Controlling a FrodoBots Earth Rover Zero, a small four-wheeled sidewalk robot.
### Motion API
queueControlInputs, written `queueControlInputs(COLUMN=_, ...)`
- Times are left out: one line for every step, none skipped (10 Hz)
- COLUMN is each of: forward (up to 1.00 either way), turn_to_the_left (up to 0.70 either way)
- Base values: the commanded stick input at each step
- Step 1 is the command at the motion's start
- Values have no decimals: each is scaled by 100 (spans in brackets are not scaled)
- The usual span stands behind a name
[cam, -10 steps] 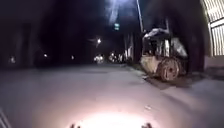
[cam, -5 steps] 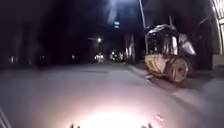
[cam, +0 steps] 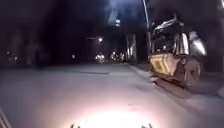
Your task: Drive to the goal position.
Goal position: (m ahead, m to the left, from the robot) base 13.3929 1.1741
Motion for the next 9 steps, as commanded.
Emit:
queueControlInputs(forward=70, turn_to_the_left=-8)
queueControlInputs(forward=70, turn_to_the_left=-13)
queueControlInputs(forward=70, turn_to_the_left=-16)
queueControlInputs(forward=70, turn_to_the_left=-17)
queueControlInputs(forward=70, turn_to_the_left=-11)
queueControlInputs(forward=70, turn_to_the_left=-6)
queueControlInputs(forward=70, turn_to_the_left=0)
queueControlInputs(forward=70, turn_to_the_left=0)
queueControlInputs(forward=70, turn_to_the_left=0)
